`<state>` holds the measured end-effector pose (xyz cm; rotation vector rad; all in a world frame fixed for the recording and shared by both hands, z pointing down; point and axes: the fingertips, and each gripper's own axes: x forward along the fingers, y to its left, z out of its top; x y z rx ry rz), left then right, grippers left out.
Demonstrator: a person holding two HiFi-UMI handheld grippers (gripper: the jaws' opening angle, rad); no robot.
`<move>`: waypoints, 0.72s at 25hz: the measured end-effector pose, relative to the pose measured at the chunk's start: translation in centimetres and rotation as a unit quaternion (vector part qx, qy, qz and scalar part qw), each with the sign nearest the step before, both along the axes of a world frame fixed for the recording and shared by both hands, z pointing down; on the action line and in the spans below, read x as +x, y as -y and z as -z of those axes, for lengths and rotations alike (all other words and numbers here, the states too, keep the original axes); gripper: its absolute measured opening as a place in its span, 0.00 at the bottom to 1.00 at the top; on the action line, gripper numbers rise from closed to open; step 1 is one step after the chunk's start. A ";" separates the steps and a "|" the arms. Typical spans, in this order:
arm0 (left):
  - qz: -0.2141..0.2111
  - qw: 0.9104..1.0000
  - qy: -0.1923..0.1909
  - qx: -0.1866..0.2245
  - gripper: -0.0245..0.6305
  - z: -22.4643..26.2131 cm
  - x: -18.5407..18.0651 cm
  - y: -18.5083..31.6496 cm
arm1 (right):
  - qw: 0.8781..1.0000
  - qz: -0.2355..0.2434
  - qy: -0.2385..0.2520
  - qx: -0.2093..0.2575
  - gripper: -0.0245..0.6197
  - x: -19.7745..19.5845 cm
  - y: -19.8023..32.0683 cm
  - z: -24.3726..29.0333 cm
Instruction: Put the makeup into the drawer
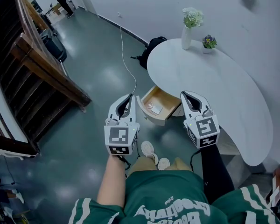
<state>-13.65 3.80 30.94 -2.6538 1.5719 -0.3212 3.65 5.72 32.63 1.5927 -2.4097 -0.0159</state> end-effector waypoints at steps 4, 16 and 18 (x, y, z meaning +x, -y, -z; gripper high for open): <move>0.002 1.000 0.000 0.006 0.04 0.6 -0.2 -0.8 | 1.000 0.002 -0.001 0.006 0.04 -0.2 -0.8 0.6; 0.011 1.000 -0.003 0.008 0.04 0.9 -1.0 -3.2 | 1.000 0.013 -0.007 0.013 0.04 -1.0 -2.9 1.3; 0.012 1.000 -0.004 0.007 0.04 0.9 -0.9 -3.4 | 1.000 0.013 -0.007 0.011 0.04 -1.0 -3.2 1.3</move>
